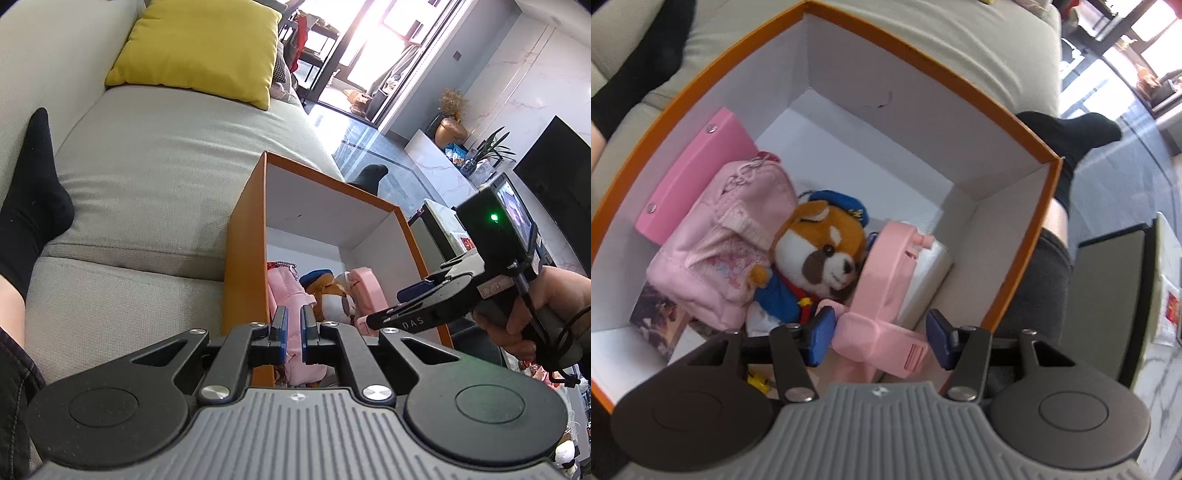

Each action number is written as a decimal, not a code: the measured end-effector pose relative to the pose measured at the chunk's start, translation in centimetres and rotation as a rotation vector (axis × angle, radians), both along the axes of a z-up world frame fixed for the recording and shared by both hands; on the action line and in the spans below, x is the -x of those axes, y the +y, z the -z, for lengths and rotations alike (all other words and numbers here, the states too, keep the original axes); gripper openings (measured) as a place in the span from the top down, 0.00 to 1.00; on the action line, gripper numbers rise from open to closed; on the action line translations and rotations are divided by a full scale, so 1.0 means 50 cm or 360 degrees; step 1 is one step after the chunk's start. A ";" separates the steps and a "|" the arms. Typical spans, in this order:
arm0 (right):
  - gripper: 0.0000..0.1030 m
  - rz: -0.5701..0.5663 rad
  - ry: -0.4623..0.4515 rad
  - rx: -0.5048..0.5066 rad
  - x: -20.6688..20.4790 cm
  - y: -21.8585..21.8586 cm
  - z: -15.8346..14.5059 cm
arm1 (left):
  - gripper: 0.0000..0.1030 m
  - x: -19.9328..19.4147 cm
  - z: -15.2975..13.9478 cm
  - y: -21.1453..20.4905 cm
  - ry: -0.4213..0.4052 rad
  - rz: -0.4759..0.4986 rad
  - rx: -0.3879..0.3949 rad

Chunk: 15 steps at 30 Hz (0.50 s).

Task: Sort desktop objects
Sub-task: 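Lower the pink selfie stick into the shoebox and open the right tool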

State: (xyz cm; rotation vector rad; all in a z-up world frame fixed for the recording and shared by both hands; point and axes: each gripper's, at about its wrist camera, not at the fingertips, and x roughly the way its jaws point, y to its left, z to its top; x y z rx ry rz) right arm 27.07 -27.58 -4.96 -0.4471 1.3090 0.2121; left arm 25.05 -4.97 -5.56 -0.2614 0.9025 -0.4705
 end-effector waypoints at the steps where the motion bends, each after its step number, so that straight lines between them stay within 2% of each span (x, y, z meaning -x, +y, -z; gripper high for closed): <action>1: 0.46 0.0008 -0.0032 0.0044 -0.003 0.003 0.000 | 0.94 0.001 -0.001 0.000 -0.0003 0.0000 0.0000; 6: 0.46 0.0109 -0.0027 0.0154 -0.026 0.019 0.004 | 0.94 0.010 -0.009 0.007 -0.0015 -0.0004 -0.0003; 10: 0.46 0.0214 0.0040 0.0279 -0.052 0.048 0.018 | 0.94 0.013 -0.011 0.012 -0.0013 -0.0003 -0.0026; 15: 0.43 0.0072 0.0061 0.0471 -0.046 0.089 0.029 | 0.94 0.019 -0.012 0.015 -0.0025 0.0009 -0.0003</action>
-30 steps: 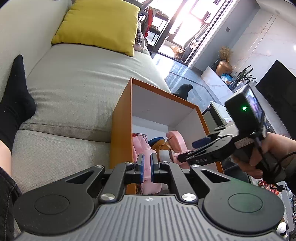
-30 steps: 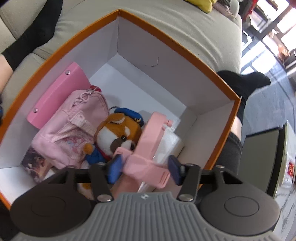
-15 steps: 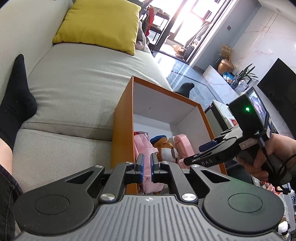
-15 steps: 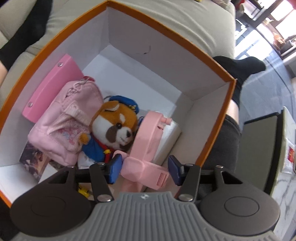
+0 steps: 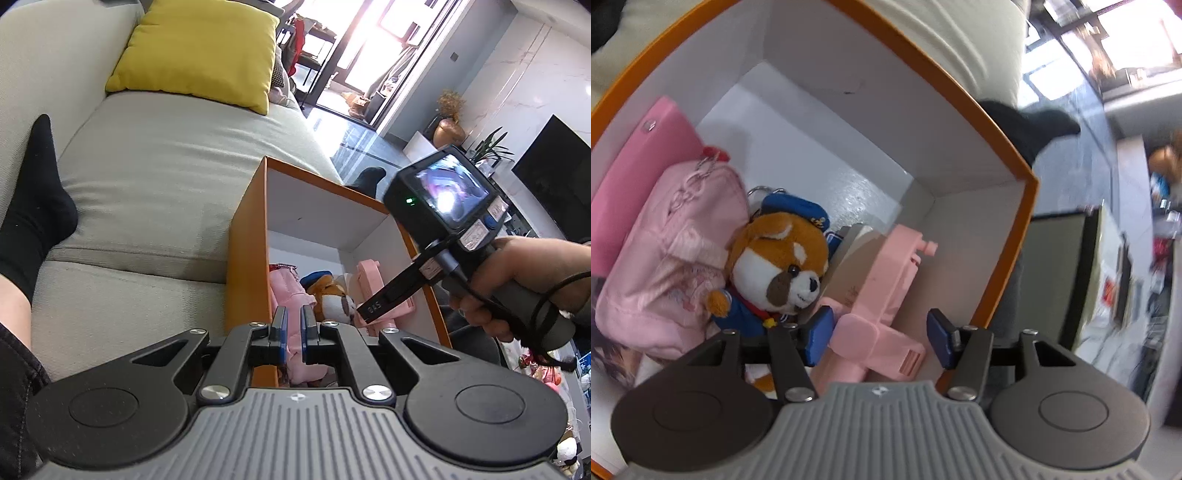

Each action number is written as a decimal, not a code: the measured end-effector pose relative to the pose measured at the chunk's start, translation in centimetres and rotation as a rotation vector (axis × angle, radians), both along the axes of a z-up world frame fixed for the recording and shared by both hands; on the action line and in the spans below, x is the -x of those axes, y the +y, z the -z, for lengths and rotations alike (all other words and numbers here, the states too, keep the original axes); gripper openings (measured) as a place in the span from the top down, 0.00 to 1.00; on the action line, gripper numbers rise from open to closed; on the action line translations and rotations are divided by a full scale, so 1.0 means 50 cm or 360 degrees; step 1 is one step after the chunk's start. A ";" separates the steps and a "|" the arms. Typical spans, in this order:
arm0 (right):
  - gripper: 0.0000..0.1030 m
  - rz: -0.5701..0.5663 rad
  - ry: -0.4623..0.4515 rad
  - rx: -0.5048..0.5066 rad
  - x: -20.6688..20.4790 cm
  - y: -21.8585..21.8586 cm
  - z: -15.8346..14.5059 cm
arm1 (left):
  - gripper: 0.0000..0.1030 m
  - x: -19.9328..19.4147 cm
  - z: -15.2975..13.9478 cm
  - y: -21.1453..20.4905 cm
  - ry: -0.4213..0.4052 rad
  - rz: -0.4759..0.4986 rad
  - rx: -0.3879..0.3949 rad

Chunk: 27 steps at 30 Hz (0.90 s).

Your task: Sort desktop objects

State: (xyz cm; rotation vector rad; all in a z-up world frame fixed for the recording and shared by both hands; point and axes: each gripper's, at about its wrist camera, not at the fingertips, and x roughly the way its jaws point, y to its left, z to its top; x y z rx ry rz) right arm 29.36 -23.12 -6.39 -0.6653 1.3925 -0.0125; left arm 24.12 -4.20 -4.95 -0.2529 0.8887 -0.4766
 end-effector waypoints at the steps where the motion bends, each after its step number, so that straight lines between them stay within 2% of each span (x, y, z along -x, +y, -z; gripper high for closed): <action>1: 0.44 -0.0020 0.0008 0.0012 0.002 0.003 0.000 | 0.94 0.000 0.001 0.001 0.0002 0.0004 0.0001; 6: 0.48 -0.0035 0.0036 0.0003 -0.008 0.000 -0.017 | 0.94 0.000 0.006 0.009 0.0007 -0.0007 0.0000; 8: 0.56 -0.0041 0.0027 -0.0026 -0.023 0.000 -0.031 | 0.94 0.000 0.006 0.011 0.0004 -0.0010 0.0007; 10: 0.71 -0.0004 0.0014 -0.0065 -0.039 -0.003 -0.033 | 0.94 0.001 0.004 0.012 -0.0002 -0.0005 0.0015; 12: 0.75 0.0036 0.0034 -0.0135 -0.048 -0.005 -0.026 | 0.94 0.004 0.003 0.011 -0.0009 -0.0001 0.0016; 19: 0.77 0.0075 0.0047 -0.0094 -0.046 0.001 -0.006 | 0.94 0.004 0.005 0.015 -0.0001 0.0000 0.0007; 23: 0.76 0.0036 0.0044 -0.0066 -0.050 0.008 0.003 | 0.94 0.004 0.004 0.011 0.0002 0.0007 -0.0004; 27: 0.76 0.0058 0.0030 -0.0142 -0.037 0.001 -0.027 | 0.94 0.011 0.000 0.007 -0.0004 0.0017 -0.0024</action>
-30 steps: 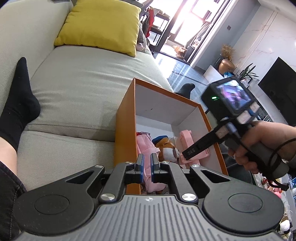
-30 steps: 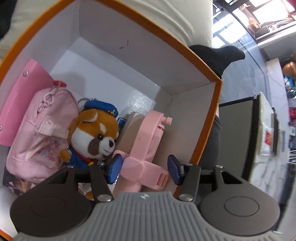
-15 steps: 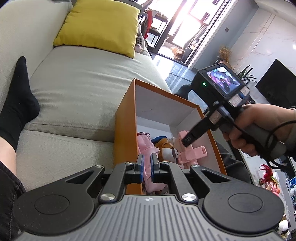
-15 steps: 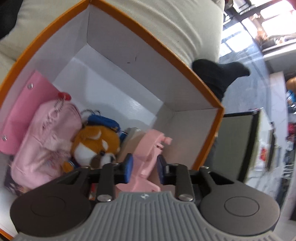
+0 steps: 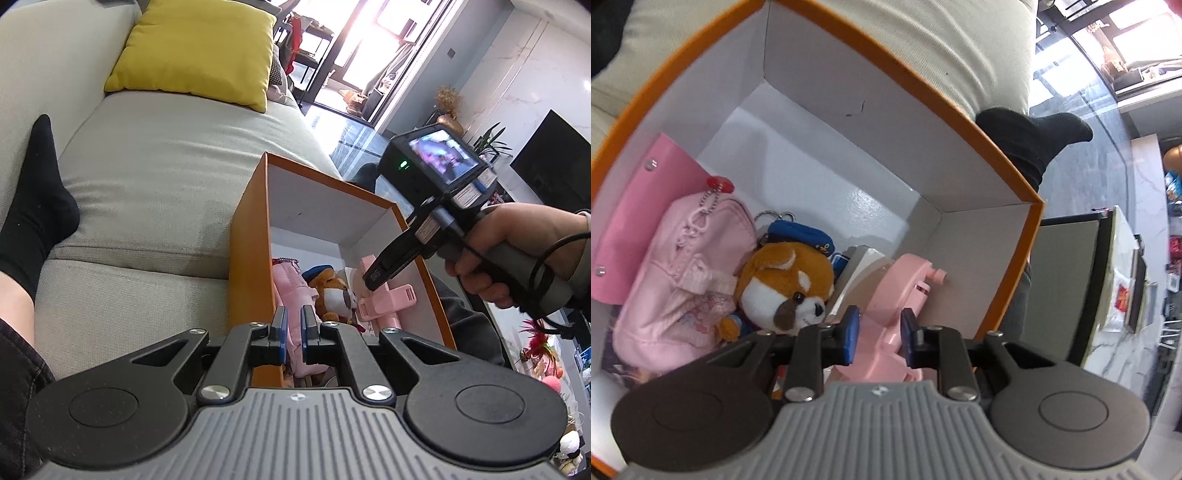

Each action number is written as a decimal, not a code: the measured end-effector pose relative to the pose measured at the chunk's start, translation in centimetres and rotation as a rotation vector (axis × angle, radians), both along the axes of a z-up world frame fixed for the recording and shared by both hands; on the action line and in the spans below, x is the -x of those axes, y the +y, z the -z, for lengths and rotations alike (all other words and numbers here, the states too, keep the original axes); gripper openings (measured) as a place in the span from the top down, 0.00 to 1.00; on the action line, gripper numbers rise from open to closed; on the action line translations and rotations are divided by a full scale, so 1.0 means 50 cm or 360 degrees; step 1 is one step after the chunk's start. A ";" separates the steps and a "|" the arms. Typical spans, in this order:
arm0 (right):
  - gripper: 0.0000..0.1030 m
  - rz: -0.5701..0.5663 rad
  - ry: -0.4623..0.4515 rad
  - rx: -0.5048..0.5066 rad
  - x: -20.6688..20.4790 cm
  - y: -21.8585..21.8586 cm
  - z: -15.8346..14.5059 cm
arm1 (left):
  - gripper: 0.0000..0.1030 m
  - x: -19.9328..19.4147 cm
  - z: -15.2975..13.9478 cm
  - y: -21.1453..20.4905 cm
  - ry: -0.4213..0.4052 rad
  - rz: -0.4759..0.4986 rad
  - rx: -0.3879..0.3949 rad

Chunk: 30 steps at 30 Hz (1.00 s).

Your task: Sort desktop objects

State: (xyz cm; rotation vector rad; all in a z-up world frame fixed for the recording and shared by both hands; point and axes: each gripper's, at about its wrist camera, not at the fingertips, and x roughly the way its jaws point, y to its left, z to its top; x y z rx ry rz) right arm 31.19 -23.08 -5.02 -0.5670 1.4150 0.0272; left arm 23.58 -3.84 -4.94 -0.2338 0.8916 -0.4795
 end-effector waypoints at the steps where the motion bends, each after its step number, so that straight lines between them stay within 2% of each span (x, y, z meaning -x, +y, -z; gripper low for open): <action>1: 0.76 -0.0001 -0.0006 -0.0021 0.005 -0.003 -0.008 | 0.94 0.002 -0.002 -0.002 -0.0001 0.0003 -0.0010; 5: 0.76 -0.0020 -0.0038 -0.0115 0.034 -0.013 -0.035 | 0.94 0.014 -0.013 -0.014 -0.0016 0.0014 -0.0058; 11: 0.76 -0.0098 -0.0123 -0.0288 0.117 -0.024 -0.104 | 0.94 0.048 -0.046 -0.037 -0.0070 0.0020 -0.0128; 17: 0.76 -0.0144 -0.0274 -0.0552 0.211 -0.062 -0.146 | 0.94 0.086 -0.074 -0.067 -0.0131 0.0023 -0.0181; 22: 0.76 -0.0163 -0.0477 -0.0760 0.288 -0.088 -0.168 | 0.93 0.109 -0.090 -0.089 -0.0187 -0.0006 -0.0220; 24: 0.76 -0.0175 -0.0585 -0.0819 0.321 -0.094 -0.174 | 0.90 0.118 -0.093 -0.097 -0.0214 -0.0024 -0.0238; 26: 0.76 -0.0171 -0.0699 -0.0881 0.352 -0.102 -0.174 | 0.79 0.127 -0.096 -0.103 -0.0242 -0.0048 -0.0249; 30: 0.73 -0.0116 -0.0885 -0.0997 0.403 -0.116 -0.160 | 0.71 0.144 -0.088 -0.111 -0.0296 -0.0096 -0.0247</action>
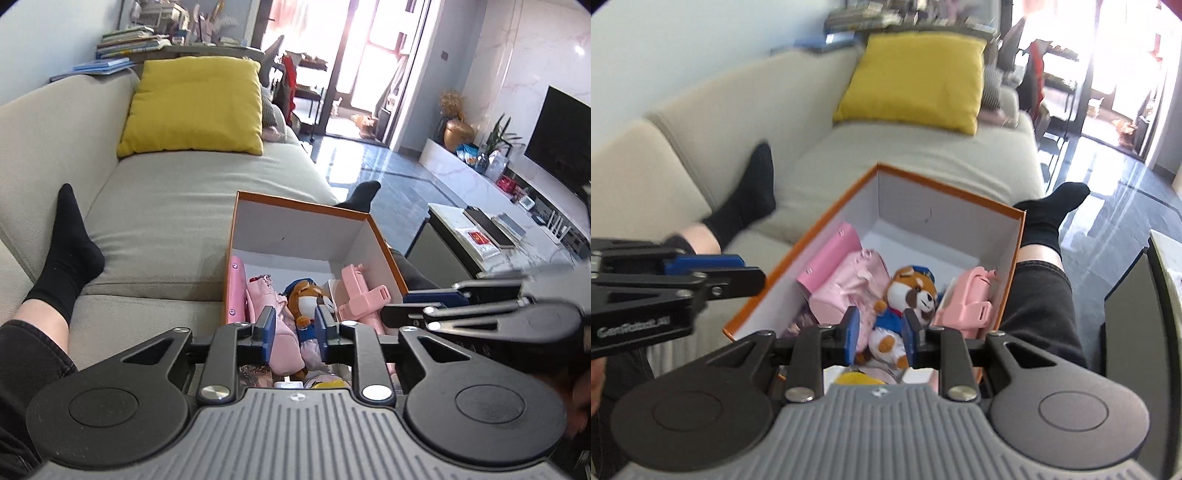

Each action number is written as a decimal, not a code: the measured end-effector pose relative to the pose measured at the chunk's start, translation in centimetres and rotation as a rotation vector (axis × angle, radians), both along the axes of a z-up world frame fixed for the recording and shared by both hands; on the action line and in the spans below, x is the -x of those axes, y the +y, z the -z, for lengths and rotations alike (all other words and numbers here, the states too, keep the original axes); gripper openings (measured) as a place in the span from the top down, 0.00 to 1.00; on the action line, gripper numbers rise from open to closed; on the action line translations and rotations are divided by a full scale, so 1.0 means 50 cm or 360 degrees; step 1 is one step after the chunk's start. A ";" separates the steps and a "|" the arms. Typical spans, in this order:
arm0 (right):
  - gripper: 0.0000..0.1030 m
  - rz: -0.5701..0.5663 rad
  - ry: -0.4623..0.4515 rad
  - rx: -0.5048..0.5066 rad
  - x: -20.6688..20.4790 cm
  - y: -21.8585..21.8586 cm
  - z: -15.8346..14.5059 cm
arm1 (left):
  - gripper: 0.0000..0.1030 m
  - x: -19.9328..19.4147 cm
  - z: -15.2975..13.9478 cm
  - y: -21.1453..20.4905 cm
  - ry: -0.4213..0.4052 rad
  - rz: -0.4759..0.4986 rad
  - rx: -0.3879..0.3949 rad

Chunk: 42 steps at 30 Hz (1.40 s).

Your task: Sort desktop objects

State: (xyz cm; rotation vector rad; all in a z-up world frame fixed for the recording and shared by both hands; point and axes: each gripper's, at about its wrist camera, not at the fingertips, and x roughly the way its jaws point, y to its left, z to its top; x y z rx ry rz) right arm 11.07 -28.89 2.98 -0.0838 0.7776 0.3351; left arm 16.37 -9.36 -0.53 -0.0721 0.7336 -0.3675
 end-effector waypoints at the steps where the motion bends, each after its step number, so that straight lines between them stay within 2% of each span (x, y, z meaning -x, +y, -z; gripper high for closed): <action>1: 0.73 0.0017 -0.0046 -0.0022 0.013 0.000 0.006 | 0.66 0.005 0.004 -0.002 -0.0016 -0.0011 0.0009; 3: 0.69 0.0045 -0.0139 -0.0056 0.037 0.001 0.016 | 0.56 0.015 0.011 -0.003 -0.0056 -0.0029 0.0013; 4: 0.66 0.0061 -0.0177 -0.0066 0.048 0.004 0.022 | 0.45 0.021 0.015 -0.004 -0.0077 -0.0042 0.0003; 6: 0.65 0.0074 -0.0221 -0.0081 0.063 0.010 0.038 | 0.44 0.032 0.023 -0.004 -0.0124 -0.0065 -0.0014; 8: 0.64 0.0070 -0.0242 -0.0077 0.070 0.020 0.052 | 0.37 0.037 0.033 -0.003 -0.0127 -0.0093 -0.0035; 10: 0.58 0.0062 -0.0256 -0.0069 0.072 0.027 0.062 | 0.33 0.042 0.043 0.000 -0.0141 -0.0137 -0.0039; 13: 0.54 0.0069 -0.0286 -0.0084 0.078 0.029 0.077 | 0.27 0.050 0.060 0.002 -0.0220 -0.0242 -0.0114; 15: 0.51 0.0070 -0.0291 -0.0088 0.080 0.032 0.088 | 0.25 0.052 0.071 -0.001 -0.0257 -0.0268 -0.0166; 17: 0.49 0.0061 -0.0267 -0.0108 0.079 0.034 0.099 | 0.18 0.052 0.081 -0.005 -0.0257 -0.0271 -0.0209; 20: 0.47 0.0056 -0.0240 -0.0115 0.079 0.040 0.111 | 0.18 0.051 0.091 0.000 -0.0227 -0.0291 -0.0209; 31: 0.37 0.0041 -0.0179 -0.0130 0.078 0.050 0.137 | 0.14 0.043 0.121 0.023 -0.0090 -0.0302 -0.0088; 42: 0.33 0.0014 -0.0184 -0.0119 0.083 0.059 0.138 | 0.14 0.044 0.124 0.020 -0.0077 -0.0297 -0.0090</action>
